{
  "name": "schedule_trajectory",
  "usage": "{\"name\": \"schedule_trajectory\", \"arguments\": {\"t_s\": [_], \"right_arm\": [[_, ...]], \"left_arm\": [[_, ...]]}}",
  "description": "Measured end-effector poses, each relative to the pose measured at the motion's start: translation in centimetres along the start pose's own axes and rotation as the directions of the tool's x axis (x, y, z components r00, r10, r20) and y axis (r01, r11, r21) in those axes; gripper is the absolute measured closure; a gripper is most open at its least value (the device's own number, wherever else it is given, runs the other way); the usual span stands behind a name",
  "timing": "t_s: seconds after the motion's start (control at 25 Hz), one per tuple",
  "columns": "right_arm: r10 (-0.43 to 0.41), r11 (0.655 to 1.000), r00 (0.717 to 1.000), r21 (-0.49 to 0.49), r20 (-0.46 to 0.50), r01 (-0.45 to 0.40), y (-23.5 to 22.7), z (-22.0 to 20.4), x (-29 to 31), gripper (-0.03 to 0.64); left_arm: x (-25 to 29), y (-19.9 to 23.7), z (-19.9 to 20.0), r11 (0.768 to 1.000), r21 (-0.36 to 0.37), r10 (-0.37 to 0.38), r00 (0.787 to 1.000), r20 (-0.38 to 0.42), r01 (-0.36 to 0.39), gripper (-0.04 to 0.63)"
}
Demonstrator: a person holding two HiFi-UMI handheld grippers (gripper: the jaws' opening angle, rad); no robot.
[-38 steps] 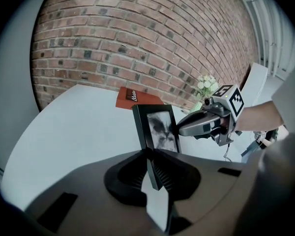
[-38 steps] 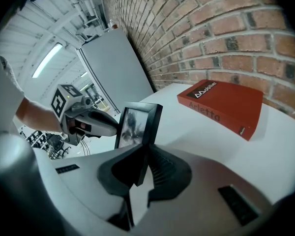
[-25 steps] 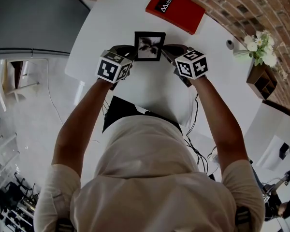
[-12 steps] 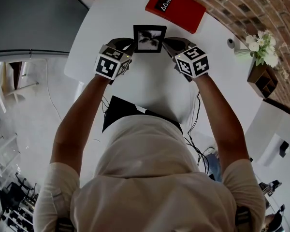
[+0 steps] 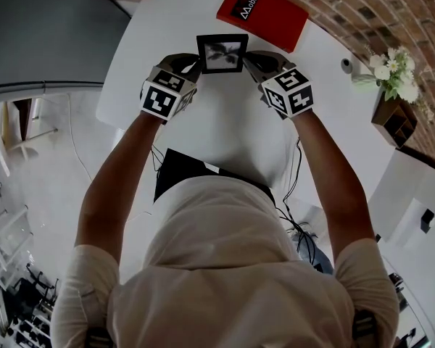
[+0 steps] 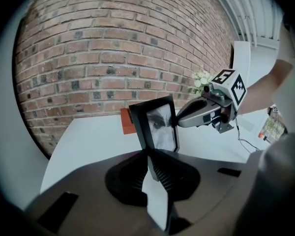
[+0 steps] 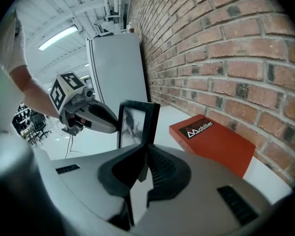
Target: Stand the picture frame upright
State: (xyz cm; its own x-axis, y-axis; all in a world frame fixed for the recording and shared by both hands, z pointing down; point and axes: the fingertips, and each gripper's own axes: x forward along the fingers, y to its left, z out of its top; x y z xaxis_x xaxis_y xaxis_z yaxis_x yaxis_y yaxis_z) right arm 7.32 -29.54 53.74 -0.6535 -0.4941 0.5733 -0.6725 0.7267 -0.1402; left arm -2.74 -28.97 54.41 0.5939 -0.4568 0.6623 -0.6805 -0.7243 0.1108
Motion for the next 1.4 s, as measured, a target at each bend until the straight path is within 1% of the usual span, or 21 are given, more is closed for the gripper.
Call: {"name": "schedule_trajectory", "arguments": {"t_s": [0.2,0.28,0.4,0.6,0.88,1.0,1.24,1.4], "right_arm": [[-0.029,0.997,0.999,-0.071,0.038,0.032,-0.9,1.3,0.5,0.592],[-0.035,0.996,0.999,-0.086,0.042,0.039,-1.2,1.6,0.8,0.592],[-0.04,0.994,0.999,-0.104,0.034,0.044,-1.5,1.7,1.2,0.592],[-0.051,0.989,0.998,-0.138,0.031,0.055,-2.2,1.9,1.8,0.592],[-0.083,0.981,0.996,-0.171,0.028,0.087,-3.1,1.9,2.9,0.595],[-0.096,0.975,0.995,-0.201,0.02,0.098,-3.5,1.7,3.3,0.595],[-0.128,0.967,0.992,-0.22,0.025,0.13,-4.3,2.0,3.7,0.595],[-0.136,0.952,0.991,-0.273,0.018,0.136,-4.4,2.0,4.2,0.597]], "left_arm": [[0.6,1.1,0.6,0.999,0.05,0.012,1.0,-0.008,-0.012,0.566],[0.9,1.5,0.7,0.998,0.056,0.013,1.0,-0.008,-0.013,0.566],[1.2,2.0,1.1,0.998,0.063,0.018,1.0,-0.007,-0.017,0.566],[1.7,2.9,1.8,0.995,0.098,0.033,0.999,-0.003,-0.032,0.566],[2.7,4.4,2.6,0.991,0.126,0.051,0.999,0.007,-0.052,0.568],[3.0,4.8,3.0,0.989,0.136,0.058,0.998,0.017,-0.06,0.569],[3.4,5.3,3.5,0.98,0.186,0.073,0.997,0.023,-0.076,0.571],[3.8,5.9,3.5,0.977,0.194,0.087,0.996,0.031,-0.092,0.571]]}}
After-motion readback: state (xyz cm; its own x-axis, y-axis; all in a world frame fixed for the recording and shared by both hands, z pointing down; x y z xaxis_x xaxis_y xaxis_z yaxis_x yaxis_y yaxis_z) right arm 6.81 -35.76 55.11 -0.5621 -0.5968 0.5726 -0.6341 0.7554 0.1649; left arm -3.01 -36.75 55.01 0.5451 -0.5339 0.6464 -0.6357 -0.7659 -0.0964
